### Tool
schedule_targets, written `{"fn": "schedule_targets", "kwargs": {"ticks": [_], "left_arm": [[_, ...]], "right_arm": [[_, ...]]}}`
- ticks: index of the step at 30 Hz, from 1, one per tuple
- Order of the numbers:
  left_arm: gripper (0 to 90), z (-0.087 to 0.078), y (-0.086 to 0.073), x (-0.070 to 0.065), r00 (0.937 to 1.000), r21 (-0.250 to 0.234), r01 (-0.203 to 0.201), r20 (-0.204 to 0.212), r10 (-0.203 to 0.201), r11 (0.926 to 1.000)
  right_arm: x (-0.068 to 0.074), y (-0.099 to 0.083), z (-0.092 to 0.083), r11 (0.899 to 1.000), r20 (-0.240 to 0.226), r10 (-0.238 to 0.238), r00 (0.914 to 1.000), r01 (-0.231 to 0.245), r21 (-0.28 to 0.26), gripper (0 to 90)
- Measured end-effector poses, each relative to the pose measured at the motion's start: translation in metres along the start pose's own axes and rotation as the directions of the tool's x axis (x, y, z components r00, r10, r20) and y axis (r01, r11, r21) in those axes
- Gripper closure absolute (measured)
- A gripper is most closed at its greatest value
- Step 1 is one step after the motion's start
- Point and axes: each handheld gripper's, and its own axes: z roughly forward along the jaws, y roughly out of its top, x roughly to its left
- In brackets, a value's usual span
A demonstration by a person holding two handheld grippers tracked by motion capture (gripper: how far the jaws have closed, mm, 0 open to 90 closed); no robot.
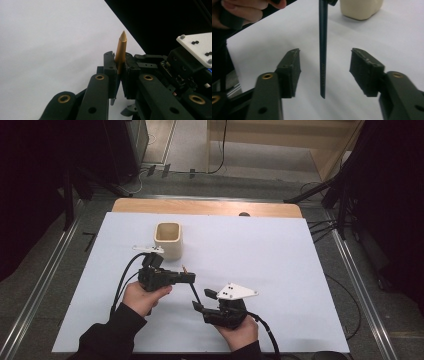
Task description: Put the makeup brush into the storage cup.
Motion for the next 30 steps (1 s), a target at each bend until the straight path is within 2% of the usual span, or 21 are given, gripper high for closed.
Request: {"fn": "schedule_targets", "kwargs": {"ticks": [5,10,13,15,18,23,26,30], "left_arm": [[84.1,-0.002,0.002,0.002,0.9998,0.021,-0.013,-0.015,0.013,0.9997],[84.1,-0.001,0.003,0.001,0.9983,0.050,-0.047,-0.031,0.049,0.9976],[84.2,0.000,0.004,0.000,0.9985,0.056,-0.049,-0.023,0.050,0.9972],[84.2,0.001,0.004,0.000,0.9981,0.071,-0.054,-0.024,0.056,0.9960],[84.2,0.004,0.006,-0.001,0.9963,0.107,-0.077,-0.028,0.081,0.9913],[84.1,0.009,0.011,-0.002,0.9916,0.186,-0.124,-0.014,0.128,0.9748],[84.1,0.011,0.014,-0.002,0.9887,0.209,-0.146,-0.004,0.150,0.9670],[84.1,0.012,0.020,-0.003,0.9851,0.222,-0.171,0.023,0.171,0.9599]], "right_arm": [[-0.004,0.006,0.004,0.998,-0.059,0.005,0.9982,-0.001,0.064,28.6],[-0.010,0.013,0.004,0.997,-0.115,0.029,0.9929,-0.020,0.076,24.2],[-0.013,0.018,0.002,0.997,-0.138,0.019,0.9903,-0.007,0.083,24.1],[-0.014,0.020,0.002,0.994,-0.158,-0.004,0.9875,0.021,0.107,24.4],[-0.019,0.023,0.002,0.991,-0.189,-0.004,0.9820,0.028,0.128,26.4],[-0.027,0.026,0.000,0.987,-0.229,-0.026,0.9730,0.061,0.146,27.7],[-0.031,0.026,-0.001,0.983,-0.245,-0.058,0.9679,0.099,0.157,28.4],[-0.038,0.028,-0.002,0.980,-0.279,-0.058,0.9585,0.108,0.165,29.5]]}}
